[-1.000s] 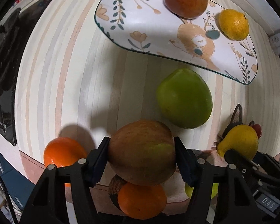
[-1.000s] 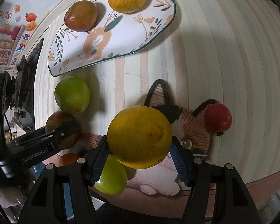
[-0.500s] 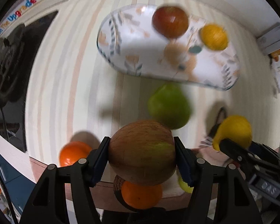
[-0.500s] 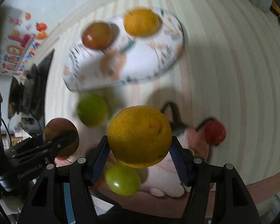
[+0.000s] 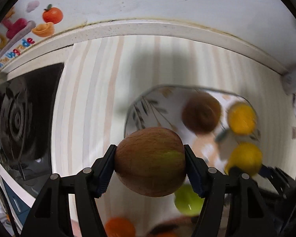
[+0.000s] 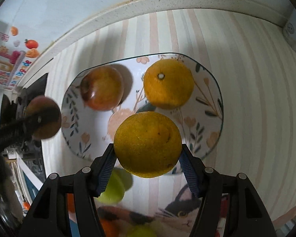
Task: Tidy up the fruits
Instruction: 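Carry both fruits onto the white plate and open both tools, then lift both tools away from the plate toward the remaining fruits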
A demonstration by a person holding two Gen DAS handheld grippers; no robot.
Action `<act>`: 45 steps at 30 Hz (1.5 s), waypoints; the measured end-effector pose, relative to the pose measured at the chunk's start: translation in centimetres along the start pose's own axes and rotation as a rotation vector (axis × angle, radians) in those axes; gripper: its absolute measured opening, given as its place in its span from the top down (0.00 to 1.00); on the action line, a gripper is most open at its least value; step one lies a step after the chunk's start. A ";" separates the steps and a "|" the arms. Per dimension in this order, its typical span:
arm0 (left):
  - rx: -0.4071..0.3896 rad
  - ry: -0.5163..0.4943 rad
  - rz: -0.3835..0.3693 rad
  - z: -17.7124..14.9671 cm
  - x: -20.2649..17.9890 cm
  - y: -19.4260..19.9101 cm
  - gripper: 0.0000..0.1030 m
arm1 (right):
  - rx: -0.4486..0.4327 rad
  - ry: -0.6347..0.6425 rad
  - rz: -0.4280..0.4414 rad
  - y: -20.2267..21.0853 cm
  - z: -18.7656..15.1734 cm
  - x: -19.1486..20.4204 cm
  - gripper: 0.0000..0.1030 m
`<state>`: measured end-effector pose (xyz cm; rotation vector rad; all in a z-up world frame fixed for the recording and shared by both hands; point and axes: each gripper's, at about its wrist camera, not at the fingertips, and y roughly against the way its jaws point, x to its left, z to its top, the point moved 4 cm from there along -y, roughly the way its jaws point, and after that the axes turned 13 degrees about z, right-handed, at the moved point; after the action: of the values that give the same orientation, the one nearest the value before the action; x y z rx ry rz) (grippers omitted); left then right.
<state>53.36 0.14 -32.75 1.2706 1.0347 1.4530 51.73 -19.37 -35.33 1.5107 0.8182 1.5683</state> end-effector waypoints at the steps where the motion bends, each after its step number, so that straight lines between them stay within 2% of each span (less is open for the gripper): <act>1: 0.009 0.002 0.002 0.6 -0.1 -0.5 0.39 | 0.004 -0.001 -0.002 -0.3 0.2 -0.1 0.36; 5: 0.040 0.011 -0.006 3.3 -0.2 -2.5 0.38 | 0.024 0.002 -0.008 -1.2 0.6 -0.1 0.36; 9: 0.054 0.002 -0.009 4.5 -0.7 -3.6 0.38 | 0.046 0.000 -0.008 -2.0 0.9 0.4 0.35; 17: 0.092 -0.021 -0.011 4.6 -1.3 -5.7 0.38 | 0.053 -0.014 0.003 -2.0 0.4 -0.4 0.35; 24: 0.059 -0.039 0.013 5.3 -1.5 -4.9 0.38 | 0.058 -0.050 0.016 -2.2 0.8 -0.7 0.34; 27: 0.056 -0.024 0.010 5.6 -1.1 -4.3 0.38 | 0.048 -0.051 0.016 -1.7 0.9 -0.4 0.23; 30: 0.043 -0.016 0.016 6.0 0.0 -3.4 0.36 | 0.045 -0.043 0.005 -0.8 0.8 0.1 0.18; 31: 0.038 -0.014 0.010 5.9 0.3 -3.0 0.35 | 0.046 -0.039 -0.008 -0.6 0.7 0.1 0.13; 34: 0.015 -0.008 0.023 5.3 1.1 -1.5 0.24 | 0.038 -0.010 -0.065 0.4 0.3 0.6 0.09; 36: -0.004 -0.006 0.035 4.5 1.8 -0.6 0.11 | 0.029 0.014 -0.120 1.1 -0.3 0.8 0.09; 39: -0.037 -0.003 0.051 2.6 2.3 1.0 0.11 | 0.014 0.045 -0.173 2.0 -1.5 1.3 0.09; 45: -0.085 0.020 0.028 -2.6 2.6 4.1 0.11 | -0.038 0.074 -0.203 4.5 -3.7 2.3 0.09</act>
<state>50.23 1.63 -28.49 1.2165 0.9613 1.5180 47.61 -19.20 -30.63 1.3061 0.9473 1.4876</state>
